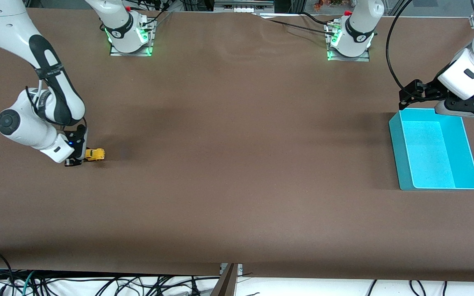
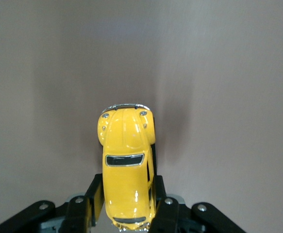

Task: Wind and store yellow beetle car
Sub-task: 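Drag the car backward along the table with the right gripper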

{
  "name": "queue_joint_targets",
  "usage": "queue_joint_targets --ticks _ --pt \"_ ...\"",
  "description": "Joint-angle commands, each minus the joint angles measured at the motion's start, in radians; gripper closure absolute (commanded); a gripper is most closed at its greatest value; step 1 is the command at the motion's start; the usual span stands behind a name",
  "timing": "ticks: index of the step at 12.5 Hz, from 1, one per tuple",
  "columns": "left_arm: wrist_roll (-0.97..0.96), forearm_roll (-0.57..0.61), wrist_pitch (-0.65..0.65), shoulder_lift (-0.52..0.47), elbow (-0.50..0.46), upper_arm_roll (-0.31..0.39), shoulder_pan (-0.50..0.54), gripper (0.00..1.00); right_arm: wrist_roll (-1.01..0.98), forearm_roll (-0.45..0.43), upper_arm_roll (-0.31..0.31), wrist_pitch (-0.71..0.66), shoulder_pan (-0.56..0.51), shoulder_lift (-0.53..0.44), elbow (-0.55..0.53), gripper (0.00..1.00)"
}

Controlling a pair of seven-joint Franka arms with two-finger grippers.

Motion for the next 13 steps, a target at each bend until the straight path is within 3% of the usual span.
queue_joint_targets --ticks 1,4,6,7,8,9,13 --pt "-0.007 -0.003 -0.015 0.008 0.018 -0.003 0.005 0.0 -0.104 0.012 -0.022 0.002 -0.045 0.035 -0.012 0.84" --pt "-0.007 -0.003 -0.015 0.006 0.018 -0.005 0.005 0.0 -0.156 0.025 -0.048 -0.001 -0.065 0.044 -0.007 0.84" --pt "-0.007 -0.003 -0.015 0.008 0.018 -0.003 0.004 0.0 -0.156 0.049 -0.048 -0.013 -0.065 0.044 0.004 0.78" --pt "-0.007 -0.003 -0.015 0.008 0.018 -0.003 0.005 0.0 -0.151 0.055 -0.048 -0.027 -0.064 0.044 0.019 0.7" --pt "-0.007 -0.003 -0.015 0.008 0.018 -0.003 0.005 0.0 -0.147 0.055 -0.043 -0.036 -0.064 0.044 0.028 0.53" --pt "-0.007 -0.003 -0.015 0.006 0.018 -0.003 0.005 0.0 -0.142 0.063 -0.042 -0.051 -0.064 0.044 0.044 0.43" --pt "-0.007 -0.003 -0.015 0.008 0.018 -0.003 0.005 0.0 -0.087 0.08 -0.035 -0.143 -0.051 0.038 0.114 0.15"
